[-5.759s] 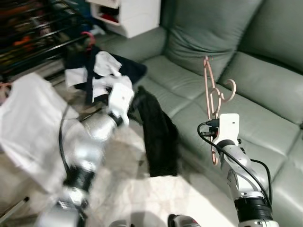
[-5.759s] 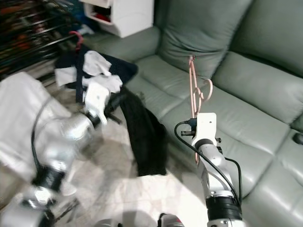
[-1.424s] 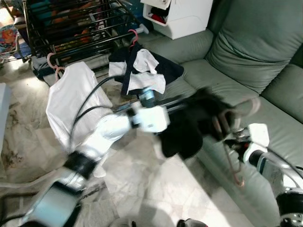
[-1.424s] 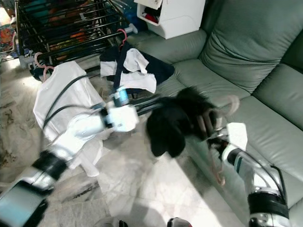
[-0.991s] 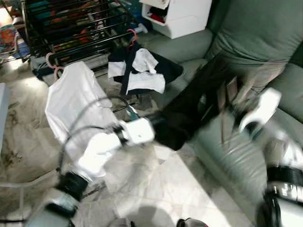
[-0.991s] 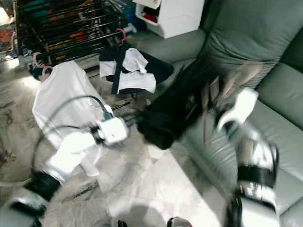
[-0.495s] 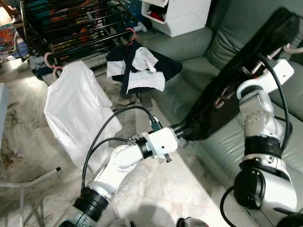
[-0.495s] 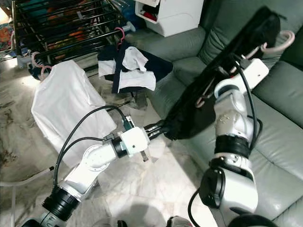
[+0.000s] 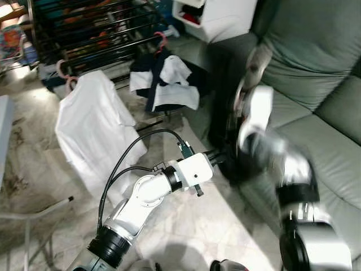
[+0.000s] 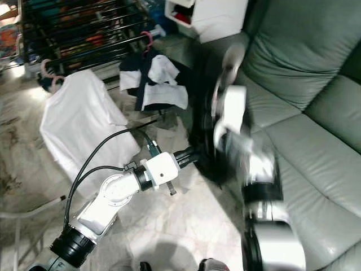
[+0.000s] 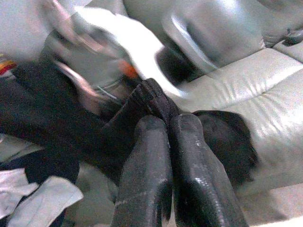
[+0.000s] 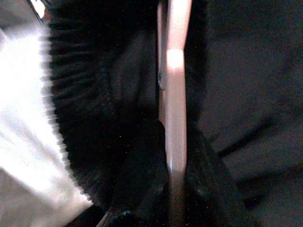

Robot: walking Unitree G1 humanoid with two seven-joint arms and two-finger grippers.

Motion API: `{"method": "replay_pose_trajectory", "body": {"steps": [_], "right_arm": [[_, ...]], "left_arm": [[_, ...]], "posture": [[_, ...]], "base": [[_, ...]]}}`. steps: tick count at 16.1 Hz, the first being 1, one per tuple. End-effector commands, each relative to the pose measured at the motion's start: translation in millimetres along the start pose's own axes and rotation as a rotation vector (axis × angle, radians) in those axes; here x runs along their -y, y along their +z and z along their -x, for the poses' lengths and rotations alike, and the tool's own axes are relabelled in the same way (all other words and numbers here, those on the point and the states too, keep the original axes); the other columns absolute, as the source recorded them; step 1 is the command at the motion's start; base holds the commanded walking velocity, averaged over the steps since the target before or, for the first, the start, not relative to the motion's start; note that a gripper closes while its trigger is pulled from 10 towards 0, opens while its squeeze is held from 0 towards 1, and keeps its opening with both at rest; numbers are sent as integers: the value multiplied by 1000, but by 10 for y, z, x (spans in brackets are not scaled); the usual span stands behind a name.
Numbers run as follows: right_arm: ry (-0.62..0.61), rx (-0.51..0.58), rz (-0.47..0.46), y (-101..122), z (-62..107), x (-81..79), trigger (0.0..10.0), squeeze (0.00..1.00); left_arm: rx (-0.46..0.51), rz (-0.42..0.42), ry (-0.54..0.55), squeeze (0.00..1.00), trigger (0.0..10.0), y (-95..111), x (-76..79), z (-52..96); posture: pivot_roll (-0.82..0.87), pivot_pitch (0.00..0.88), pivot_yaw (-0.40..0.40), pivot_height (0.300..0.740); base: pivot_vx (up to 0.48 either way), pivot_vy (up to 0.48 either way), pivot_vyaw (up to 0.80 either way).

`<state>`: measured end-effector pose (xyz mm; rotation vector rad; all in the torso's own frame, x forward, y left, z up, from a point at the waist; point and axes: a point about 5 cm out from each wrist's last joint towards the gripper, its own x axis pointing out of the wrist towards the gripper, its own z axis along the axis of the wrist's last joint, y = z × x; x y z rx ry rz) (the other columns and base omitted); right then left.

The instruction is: Hang hanger

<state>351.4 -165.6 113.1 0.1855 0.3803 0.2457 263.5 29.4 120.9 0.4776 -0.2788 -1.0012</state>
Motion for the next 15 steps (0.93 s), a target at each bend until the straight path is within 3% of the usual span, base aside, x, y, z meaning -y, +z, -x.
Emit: {"method": "replay_pose_trajectory", "body": {"steps": [1, 2, 3, 6, 9, 10, 11, 12, 13, 14, 15], "right_arm": [[-132, 71, 17, 201, 98, 302, 10000, 0], [-223, 97, 20, 238, 160, 493, 10000, 0], [-376, 186, 40, 428, 286, 758, 10000, 0], [-439, 401, 13, 842, 404, 844, 10000, 0], [-416, 634, -20, 1280, 421, 691, 10000, 0], [-411, 655, -33, 1316, 419, 676, 10000, 0], [-316, 719, -200, 1449, 359, 550, 10000, 0], [-233, 738, -251, 1501, 315, 412, 10000, 0], [-111, 740, -206, 1514, 257, 150, 10000, 0], [-57, 734, -180, 1489, 236, 42, 10000, 0], [3, 719, -70, 1394, 225, -97, 10000, 0]], "left_arm": [[9, -7, 36, 0, 10000, 51, -97, 32], [4, 3, 32, 0, 10000, 42, -92, 52], [-6, 13, -2, 0, 10000, 16, -29, 82], [-5, 45, -47, 0, 10000, 10, 57, 72], [-22, 70, -66, 0, 10000, -16, 63, 54], [-23, 73, -69, 0, 10000, -18, 67, 55], [-31, 94, -77, 0, 10000, -47, 80, 49], [-43, 85, -82, 0, 10000, -76, 90, 34], [-57, 70, -88, 0, 10000, -107, 101, 17], [-67, 71, -82, 0, 10000, -128, 102, 14], [-81, 73, -85, 0, 10000, -170, 121, 27]], "posture": [[-103, 27, 48, 740], [-109, 30, 54, 740], [-113, 30, 57, 740], [-114, 30, 59, 740], [-117, 24, 58, 740], [-117, 24, 58, 740], [-117, 22, 60, 740], [-113, 16, 58, 740], [-110, 14, 57, 740], [-104, 9, 52, 740], [-104, 9, 52, 740]], "base": [[0, 0, 0], [0, 0, 0], [0, 0, 0], [0, 0, 0], [0, 0, 0], [0, 0, 0], [0, 0, 0], [0, 0, 0], [0, 0, 0], [0, 0, 0], [0, 0, 0]]}}
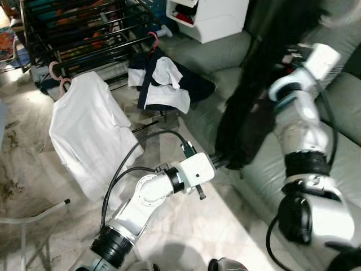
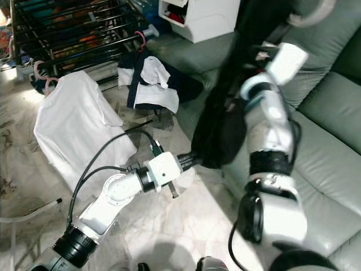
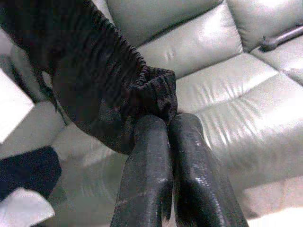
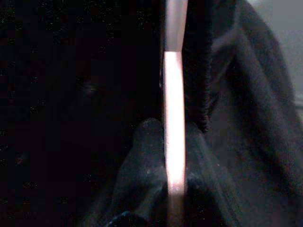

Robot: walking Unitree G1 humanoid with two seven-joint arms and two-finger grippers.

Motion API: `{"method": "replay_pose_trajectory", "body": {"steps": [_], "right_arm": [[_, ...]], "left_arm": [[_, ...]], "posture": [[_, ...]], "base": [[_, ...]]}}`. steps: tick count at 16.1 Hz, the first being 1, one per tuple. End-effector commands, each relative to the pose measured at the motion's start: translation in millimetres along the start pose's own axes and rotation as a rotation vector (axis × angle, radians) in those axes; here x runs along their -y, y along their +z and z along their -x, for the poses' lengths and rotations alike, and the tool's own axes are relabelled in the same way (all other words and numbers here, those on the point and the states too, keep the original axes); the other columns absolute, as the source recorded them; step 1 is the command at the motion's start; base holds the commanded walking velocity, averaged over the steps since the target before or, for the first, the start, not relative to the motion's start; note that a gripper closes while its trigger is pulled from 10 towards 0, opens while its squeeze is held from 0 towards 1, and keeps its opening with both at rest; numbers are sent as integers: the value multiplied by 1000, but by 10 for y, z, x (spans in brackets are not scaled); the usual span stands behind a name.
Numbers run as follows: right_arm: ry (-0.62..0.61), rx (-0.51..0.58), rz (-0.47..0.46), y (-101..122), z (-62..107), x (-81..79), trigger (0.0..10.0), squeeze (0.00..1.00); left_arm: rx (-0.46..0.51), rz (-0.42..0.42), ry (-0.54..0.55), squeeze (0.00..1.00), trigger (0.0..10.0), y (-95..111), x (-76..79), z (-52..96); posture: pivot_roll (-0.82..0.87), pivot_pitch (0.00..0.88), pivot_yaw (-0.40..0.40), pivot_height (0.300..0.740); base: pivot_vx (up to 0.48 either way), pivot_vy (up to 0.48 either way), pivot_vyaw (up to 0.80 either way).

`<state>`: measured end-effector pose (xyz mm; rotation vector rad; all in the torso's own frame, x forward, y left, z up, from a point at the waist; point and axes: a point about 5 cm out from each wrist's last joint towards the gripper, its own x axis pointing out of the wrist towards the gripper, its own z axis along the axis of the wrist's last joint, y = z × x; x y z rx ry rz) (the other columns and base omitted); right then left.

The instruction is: Hang hanger

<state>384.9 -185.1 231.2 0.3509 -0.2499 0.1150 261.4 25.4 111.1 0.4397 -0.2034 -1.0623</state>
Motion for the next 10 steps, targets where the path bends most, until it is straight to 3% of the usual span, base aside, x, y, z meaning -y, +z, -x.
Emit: {"method": "replay_pose_trajectory", "body": {"steps": [1, 3, 4, 8, 10], "right_arm": [[122, 44, 100, 56, 42, -179, 10000, 0], [181, 14, 162, -91, 196, -178, 10000, 0], [198, 10, 209, -131, 272, -163, 10000, 0], [306, -4, 370, -249, 532, -223, 10000, 0], [356, -25, 448, -322, 646, -227, 10000, 0]], "left_arm": [[-71, 16, -21, 0, 10000, -151, 50, 57], [-90, 59, -18, 376, 10000, -194, 64, 67], [-92, 71, -24, 1000, 10000, -212, 73, 64], [-112, 86, -37, 1000, 10000, -302, 71, 53], [-136, 58, -21, 1000, 10000, -354, 21, 137]], "posture": [[-104, 10, 52, 740], [-113, 13, 58, 740], [-115, 16, 60, 740], [-122, 16, 69, 740], [-122, 17, 70, 740]], "base": [[0, 0, 0], [0, 0, 0], [0, 0, 0], [0, 0, 0], [0, 0, 0]]}}
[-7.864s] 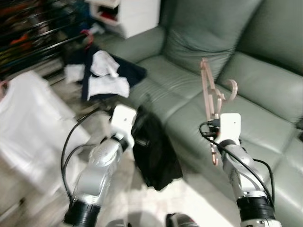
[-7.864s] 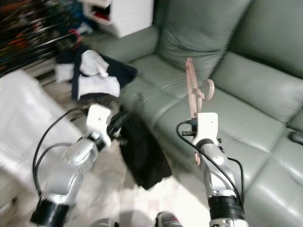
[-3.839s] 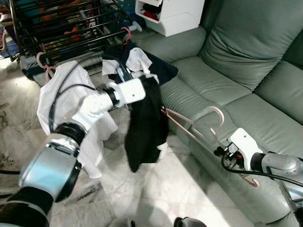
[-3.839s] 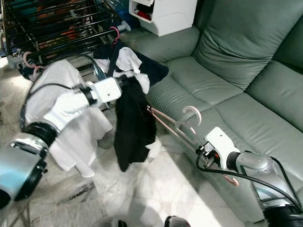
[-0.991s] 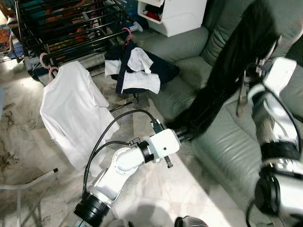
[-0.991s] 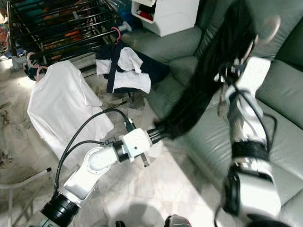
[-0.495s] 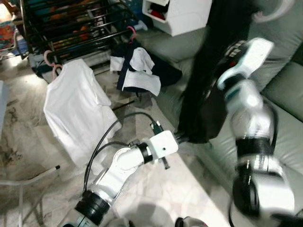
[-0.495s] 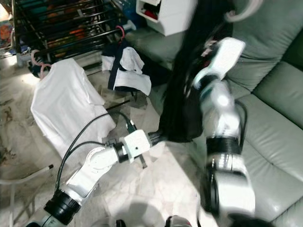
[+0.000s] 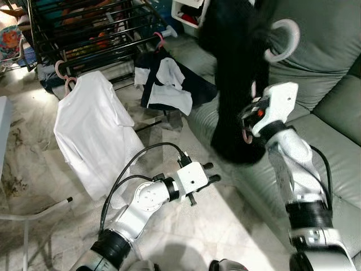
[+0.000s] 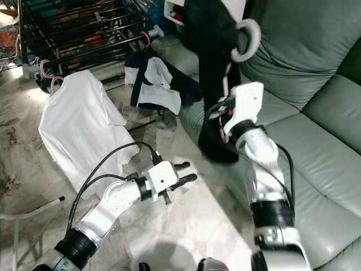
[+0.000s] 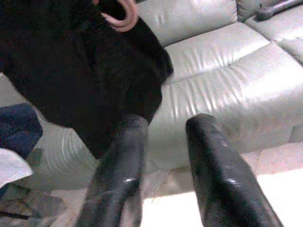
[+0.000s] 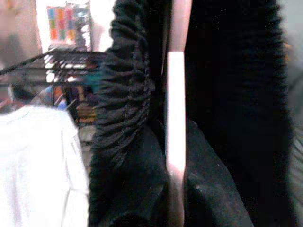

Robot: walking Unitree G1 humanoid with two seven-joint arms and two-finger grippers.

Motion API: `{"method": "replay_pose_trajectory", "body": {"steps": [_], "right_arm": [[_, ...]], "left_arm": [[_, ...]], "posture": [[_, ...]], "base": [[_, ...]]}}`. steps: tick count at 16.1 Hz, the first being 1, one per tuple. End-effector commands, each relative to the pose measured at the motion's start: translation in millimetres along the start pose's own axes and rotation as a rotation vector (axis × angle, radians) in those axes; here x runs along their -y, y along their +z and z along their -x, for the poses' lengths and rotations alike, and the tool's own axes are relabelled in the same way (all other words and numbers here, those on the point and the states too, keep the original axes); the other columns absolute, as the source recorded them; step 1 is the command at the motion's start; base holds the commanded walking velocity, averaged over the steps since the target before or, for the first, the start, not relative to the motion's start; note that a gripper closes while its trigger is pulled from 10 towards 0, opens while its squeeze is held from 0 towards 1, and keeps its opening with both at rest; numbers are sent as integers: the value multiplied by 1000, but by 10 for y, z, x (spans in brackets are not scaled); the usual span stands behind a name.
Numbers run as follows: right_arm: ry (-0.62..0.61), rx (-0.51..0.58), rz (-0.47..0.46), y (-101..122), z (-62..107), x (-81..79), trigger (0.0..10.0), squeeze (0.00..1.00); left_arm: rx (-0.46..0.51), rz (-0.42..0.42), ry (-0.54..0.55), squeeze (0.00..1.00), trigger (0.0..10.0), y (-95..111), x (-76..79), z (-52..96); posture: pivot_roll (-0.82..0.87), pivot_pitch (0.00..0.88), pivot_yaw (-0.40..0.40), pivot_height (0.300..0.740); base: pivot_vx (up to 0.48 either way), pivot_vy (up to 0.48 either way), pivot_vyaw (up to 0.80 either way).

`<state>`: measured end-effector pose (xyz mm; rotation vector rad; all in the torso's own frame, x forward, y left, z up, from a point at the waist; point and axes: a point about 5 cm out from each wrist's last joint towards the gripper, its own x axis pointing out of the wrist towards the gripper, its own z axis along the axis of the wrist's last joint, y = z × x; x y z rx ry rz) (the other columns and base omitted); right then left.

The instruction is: Hang hanger

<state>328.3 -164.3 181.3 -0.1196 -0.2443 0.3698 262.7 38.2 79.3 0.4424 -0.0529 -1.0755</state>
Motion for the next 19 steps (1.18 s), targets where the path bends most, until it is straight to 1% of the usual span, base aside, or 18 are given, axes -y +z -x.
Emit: {"method": "replay_pose_trajectory", "body": {"steps": [1, 2, 4, 6, 7, 8, 9, 10, 11, 13, 14, 17, 18, 19], "right_arm": [[56, 39, 59, 78, 21, -69, 10000, 0], [84, 7, 77, 12, 118, -64, 10000, 0], [128, -43, 79, -68, 264, -34, 10000, 0], [167, -122, 81, -217, 498, 81, 10000, 0], [188, -175, 109, -297, 630, 135, 10000, 0], [226, -211, 98, -350, 724, 142, 10000, 0], [244, -234, 96, -383, 779, 150, 10000, 0], [317, -285, 90, -426, 881, 117, 10000, 0], [425, -355, 78, -482, 1036, 77, 10000, 0], [481, -411, 69, -521, 1127, 98, 10000, 0], [510, -434, 97, -539, 1152, 122, 10000, 0], [540, -453, 120, -561, 1149, 138, 10000, 0], [572, -465, 134, -562, 1146, 134, 10000, 0], [598, -472, 141, -561, 1146, 127, 10000, 0]], "left_arm": [[-26, -16, 42, 1000, 10000, -63, -105, 118], [-38, -37, 82, 1000, 10000, -108, -194, 240], [-34, -78, 149, 1000, 10000, -125, -324, 383], [-10, -139, 239, 1000, 10000, -84, -497, 554], [6, -168, 274, 1000, 10000, -51, -567, 620], [15, -199, 291, 1000, 10000, -26, -612, 651], [19, -214, 296, 1000, 10000, -18, -632, 667], [23, -268, 300, 1000, 10000, 3, -659, 686], [14, -323, 279, 1000, 10000, -10, -675, 697], [14, -349, 242, 1000, 10000, -15, -675, 686], [17, -360, 202, 1000, 10000, -14, -665, 654], [6, -383, 112, 1000, 10000, -38, -612, 595], [2, -394, 65, 1000, 10000, -56, -575, 566], [-1, -408, 43, 1000, 10000, -65, -560, 550]], "posture": [[-116, 17, 68, 740], [-105, 20, 65, 740], [-94, 24, 62, 740], [-87, 28, 61, 740], [-87, 28, 61, 740], [-87, 28, 61, 740], [-87, 28, 61, 740], [-89, 37, 64, 740], [-92, 40, 71, 740], [-94, 42, 76, 740], [-93, 40, 81, 740], [-92, 37, 83, 740], [-92, 33, 82, 740], [-92, 33, 82, 740]], "base": [[0, 0, 0], [0, 0, 0], [0, 0, 0], [0, 0, 0], [0, 0, 0], [0, 0, 0], [0, 0, 0], [0, 0, 0], [0, 0, 0], [0, 0, 0], [0, 0, 0], [0, 0, 0], [0, 0, 0], [0, 0, 0]]}}
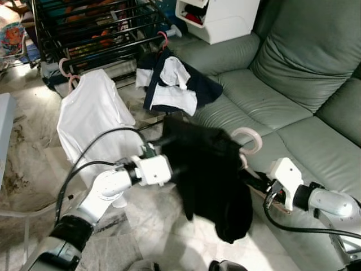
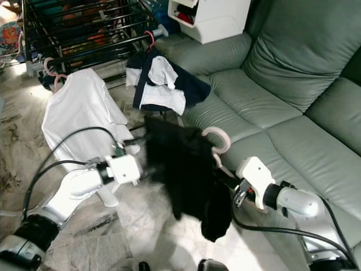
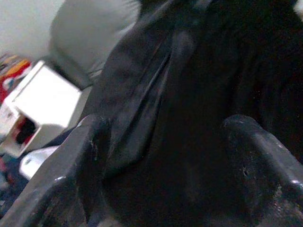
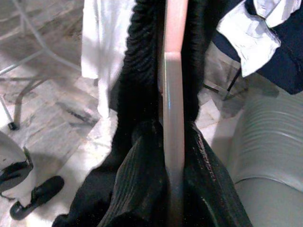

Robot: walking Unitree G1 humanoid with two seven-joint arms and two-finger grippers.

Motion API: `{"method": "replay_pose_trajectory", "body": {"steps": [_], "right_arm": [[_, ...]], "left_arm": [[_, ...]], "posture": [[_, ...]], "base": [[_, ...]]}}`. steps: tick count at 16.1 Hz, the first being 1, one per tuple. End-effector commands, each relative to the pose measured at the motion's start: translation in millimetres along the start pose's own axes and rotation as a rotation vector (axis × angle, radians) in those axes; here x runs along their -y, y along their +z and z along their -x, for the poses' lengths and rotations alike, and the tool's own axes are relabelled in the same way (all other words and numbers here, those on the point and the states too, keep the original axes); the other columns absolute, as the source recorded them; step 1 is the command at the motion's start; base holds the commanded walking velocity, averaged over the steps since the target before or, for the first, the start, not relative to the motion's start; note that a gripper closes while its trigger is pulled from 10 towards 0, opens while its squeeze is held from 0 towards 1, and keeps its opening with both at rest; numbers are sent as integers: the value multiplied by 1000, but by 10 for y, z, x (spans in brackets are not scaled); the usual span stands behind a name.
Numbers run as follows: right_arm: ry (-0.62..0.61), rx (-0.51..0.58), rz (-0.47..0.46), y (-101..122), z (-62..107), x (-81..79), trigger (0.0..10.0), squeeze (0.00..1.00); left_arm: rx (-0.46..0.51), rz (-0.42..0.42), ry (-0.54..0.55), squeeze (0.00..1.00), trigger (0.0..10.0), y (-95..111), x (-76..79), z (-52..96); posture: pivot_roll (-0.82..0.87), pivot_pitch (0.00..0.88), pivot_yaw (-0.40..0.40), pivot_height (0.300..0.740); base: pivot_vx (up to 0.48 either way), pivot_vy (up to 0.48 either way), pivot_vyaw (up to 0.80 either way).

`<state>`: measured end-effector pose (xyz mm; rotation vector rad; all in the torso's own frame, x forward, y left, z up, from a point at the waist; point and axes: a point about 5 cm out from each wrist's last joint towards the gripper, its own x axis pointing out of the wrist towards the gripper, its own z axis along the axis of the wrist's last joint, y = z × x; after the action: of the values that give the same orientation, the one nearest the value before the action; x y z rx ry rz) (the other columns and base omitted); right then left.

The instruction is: Hang hanger

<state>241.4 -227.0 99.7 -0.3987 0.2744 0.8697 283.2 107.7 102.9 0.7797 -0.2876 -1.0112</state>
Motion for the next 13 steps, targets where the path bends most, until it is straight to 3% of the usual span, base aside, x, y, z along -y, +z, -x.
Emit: {"method": "replay_pose_trajectory", "body": {"steps": [1, 9, 13], "right_arm": [[48, 15, 39, 65, -28, 0, 10000, 0], [128, -58, 93, -44, 13, -33, 10000, 0], [166, -78, 220, 3, -5, -24, 10000, 0]], "left_arm": [[-8, -43, -45, 0, 10000, -19, -5, -3], [16, -103, -33, 0, 10000, -25, -170, -42], [10, -97, -86, 0, 10000, -61, -140, -93]], "posture": [[-93, 30, 84, 740], [-91, 15, 92, 740], [-90, 15, 99, 740]], "base": [[0, 0, 0], [0, 0, 0], [0, 0, 0]]}}
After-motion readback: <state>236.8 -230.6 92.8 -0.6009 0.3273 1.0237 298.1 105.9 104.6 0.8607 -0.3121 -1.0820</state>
